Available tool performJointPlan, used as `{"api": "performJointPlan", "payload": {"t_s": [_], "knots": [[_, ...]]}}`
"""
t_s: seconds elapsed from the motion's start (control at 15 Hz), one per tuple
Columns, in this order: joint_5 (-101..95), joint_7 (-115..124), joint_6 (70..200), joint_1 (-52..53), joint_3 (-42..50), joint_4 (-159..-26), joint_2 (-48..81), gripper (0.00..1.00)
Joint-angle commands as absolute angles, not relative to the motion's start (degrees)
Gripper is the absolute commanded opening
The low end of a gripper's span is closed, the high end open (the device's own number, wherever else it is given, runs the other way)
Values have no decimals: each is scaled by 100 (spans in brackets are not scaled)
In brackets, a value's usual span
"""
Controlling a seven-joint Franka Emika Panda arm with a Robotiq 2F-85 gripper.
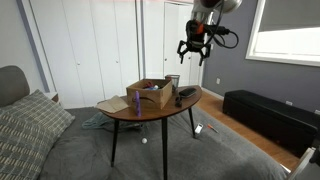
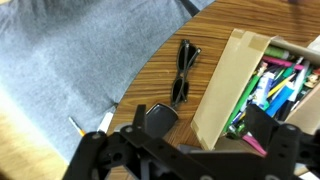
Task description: Remove the sunglasses from the box and put them on the table
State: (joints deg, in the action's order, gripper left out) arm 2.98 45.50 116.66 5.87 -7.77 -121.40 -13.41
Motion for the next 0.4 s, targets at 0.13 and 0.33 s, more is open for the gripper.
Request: {"api": "performJointPlan", "payload": {"t_s": [0.13, 0.33], "knots": [[-281, 4495, 11343, 549, -1189, -12018, -1755, 100], [-487, 4477, 11256, 563, -1343, -11972, -1922, 100]]}}
